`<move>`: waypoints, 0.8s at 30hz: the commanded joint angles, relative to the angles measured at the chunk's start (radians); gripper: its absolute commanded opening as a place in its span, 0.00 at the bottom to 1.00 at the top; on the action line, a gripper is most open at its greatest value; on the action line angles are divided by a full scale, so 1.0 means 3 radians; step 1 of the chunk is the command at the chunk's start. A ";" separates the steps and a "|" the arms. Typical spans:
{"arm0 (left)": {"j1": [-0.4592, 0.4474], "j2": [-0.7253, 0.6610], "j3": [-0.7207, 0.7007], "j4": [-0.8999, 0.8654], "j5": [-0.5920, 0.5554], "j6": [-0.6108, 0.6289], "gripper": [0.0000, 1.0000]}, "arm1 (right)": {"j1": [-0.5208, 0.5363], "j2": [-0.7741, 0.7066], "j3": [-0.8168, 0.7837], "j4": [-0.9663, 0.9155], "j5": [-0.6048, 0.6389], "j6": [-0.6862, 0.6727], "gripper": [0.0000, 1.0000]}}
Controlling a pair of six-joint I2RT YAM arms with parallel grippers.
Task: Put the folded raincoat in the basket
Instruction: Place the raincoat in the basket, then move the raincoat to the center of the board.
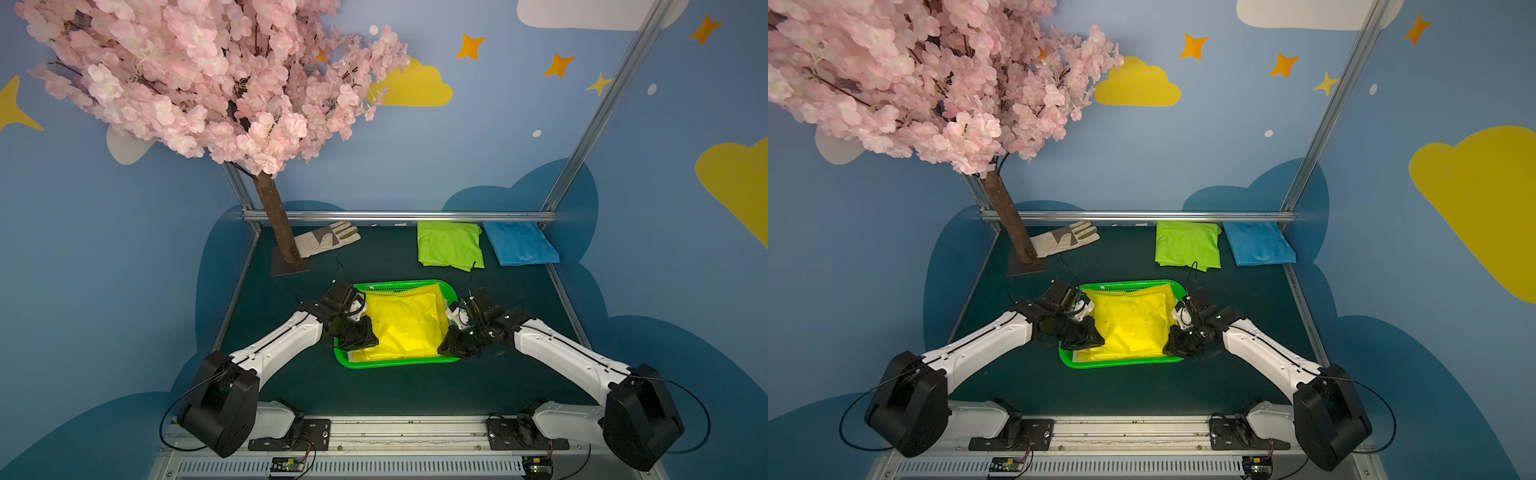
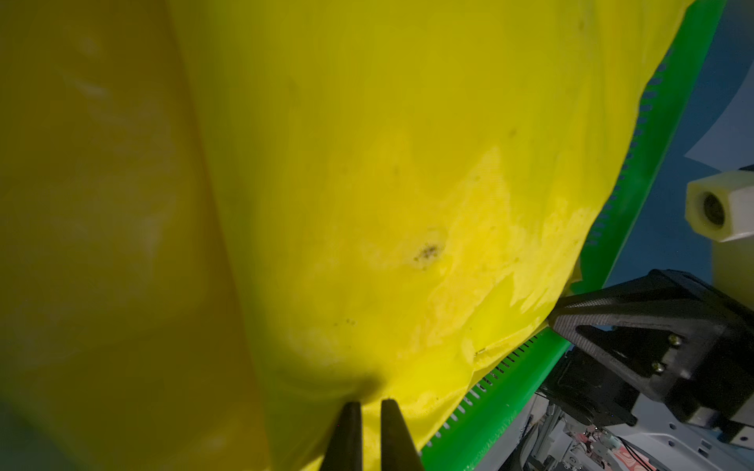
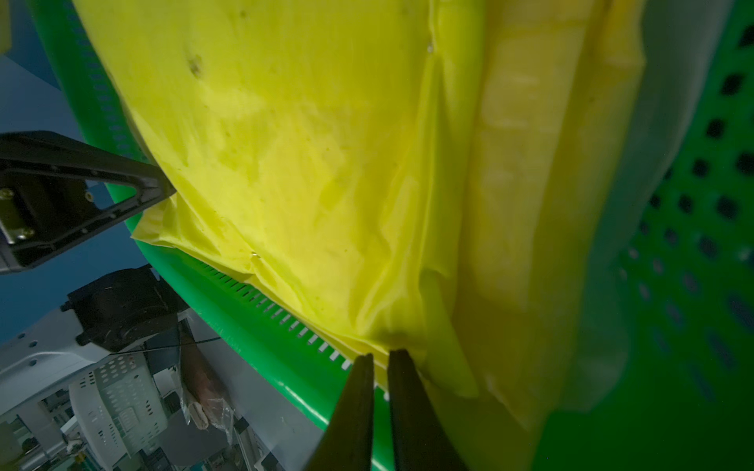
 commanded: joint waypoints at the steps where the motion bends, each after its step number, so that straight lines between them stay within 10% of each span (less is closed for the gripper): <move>1: 0.0058 -0.0223 0.0284 -0.0207 -0.0097 0.0095 0.35 | -0.0053 -0.0212 0.0368 -0.0190 0.0246 -0.0080 0.32; 8: 0.0177 -0.0313 0.0810 -0.0273 -0.0158 0.0137 0.53 | -0.0569 -0.0001 0.1025 -0.0129 0.0569 -0.0295 0.57; 24: 0.0707 -0.0372 0.0521 -0.0192 0.0106 0.0295 0.58 | -0.1413 0.3315 0.4145 -0.0677 -0.0074 -0.0389 0.44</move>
